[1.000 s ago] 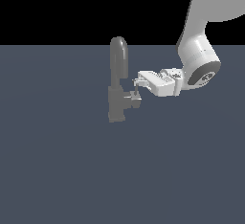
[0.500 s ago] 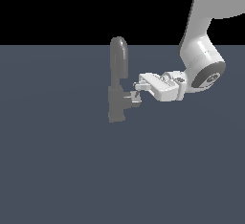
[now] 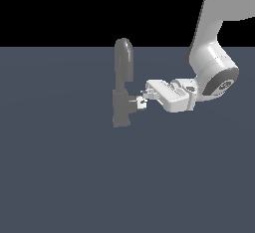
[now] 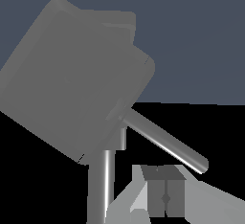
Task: Turn on the faucet by rotating a designated handle.
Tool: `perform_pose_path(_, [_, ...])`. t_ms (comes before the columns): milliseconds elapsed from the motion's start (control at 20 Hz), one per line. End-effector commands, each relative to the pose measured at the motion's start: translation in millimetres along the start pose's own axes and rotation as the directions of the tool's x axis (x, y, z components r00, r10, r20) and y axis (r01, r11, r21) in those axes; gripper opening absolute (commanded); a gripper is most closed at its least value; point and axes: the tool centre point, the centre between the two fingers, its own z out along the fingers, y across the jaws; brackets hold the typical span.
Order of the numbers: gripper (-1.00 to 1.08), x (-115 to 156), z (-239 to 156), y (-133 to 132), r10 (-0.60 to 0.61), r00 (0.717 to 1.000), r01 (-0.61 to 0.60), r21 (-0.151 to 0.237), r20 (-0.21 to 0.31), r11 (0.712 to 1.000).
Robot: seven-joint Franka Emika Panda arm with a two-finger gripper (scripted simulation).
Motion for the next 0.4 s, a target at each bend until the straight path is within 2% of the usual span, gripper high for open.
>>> perform_pose_path(0, [-1.00,25,0,11,0.024,1.000,-0.024,0.003,0.005,1.000])
perform_pose_path(250, [-1.00,60,1,25,0.040,0.999,-0.040,0.002,0.010,0.999])
perform_pose_path(350, [-1.00,65,1,28,0.042,0.999,-0.042,0.002,0.011,0.999])
